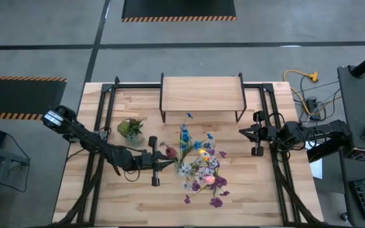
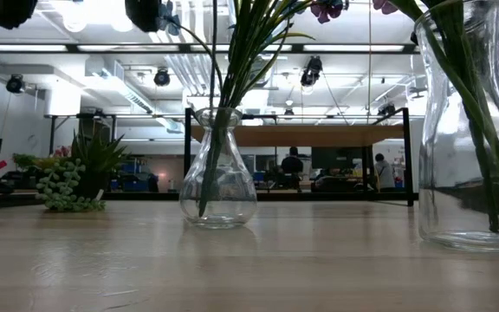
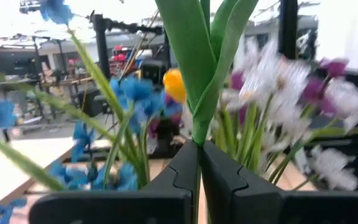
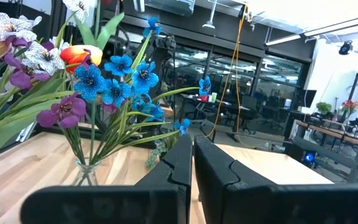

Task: Pick and place flowers into a vace then onto a shelf
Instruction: Put the red tulip into the left transparent vase, then put the right transparent vase on the shelf

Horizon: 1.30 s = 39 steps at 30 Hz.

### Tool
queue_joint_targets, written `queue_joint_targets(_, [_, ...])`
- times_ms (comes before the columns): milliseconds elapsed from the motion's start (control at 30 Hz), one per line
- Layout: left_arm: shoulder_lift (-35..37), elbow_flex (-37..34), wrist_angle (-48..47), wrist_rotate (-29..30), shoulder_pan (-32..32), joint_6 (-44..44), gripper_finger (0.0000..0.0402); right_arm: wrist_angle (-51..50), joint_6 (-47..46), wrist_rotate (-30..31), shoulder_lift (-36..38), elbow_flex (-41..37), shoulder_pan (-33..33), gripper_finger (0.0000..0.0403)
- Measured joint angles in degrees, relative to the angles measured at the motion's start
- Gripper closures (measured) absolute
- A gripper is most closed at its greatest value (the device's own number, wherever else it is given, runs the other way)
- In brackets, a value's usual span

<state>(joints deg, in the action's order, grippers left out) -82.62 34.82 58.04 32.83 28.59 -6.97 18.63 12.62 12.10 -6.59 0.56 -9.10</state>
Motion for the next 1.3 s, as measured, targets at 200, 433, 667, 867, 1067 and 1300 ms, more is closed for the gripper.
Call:
queue_joint_targets(200, [-3.13, -0.44, 0.01, 0.34, -0.91, 0.19, 0.0401, 0.00, -0.02, 0.00, 0.00, 0.00, 0.00, 0.0394])
queue_joint_targets(433, [-5.80, -0.45, -0.02, 0.34, -1.00, 1.03, 0.0401, 0.00, -0.02, 0.01, 0.00, 0.00, 0.00, 0.0394])
queue_joint_targets(667, [-7.15, -1.53, -0.55, 0.32, -1.00, 2.62, 0.0401, -0.02, -0.04, 0.00, 0.00, 0.00, 0.00, 0.0394])
queue_joint_targets(867, [-7.15, -3.12, -0.57, 0.33, -1.00, 4.60, 0.0401, -0.02, -0.03, 0.00, 0.00, 0.00, 0.01, 0.0394])
queue_joint_targets(1067, [-7.15, -3.33, -0.61, 0.37, -1.33, 5.35, 0.0385, -0.02, -0.04, 0.00, 0.02, 0.00, 0.00, 0.0394])
queue_joint_targets(1300, [-7.15, -3.33, -0.63, 0.38, -1.28, 7.09, 0.0300, -0.02, -0.04, 0.00, 0.00, 0.00, 0.00, 0.0394])
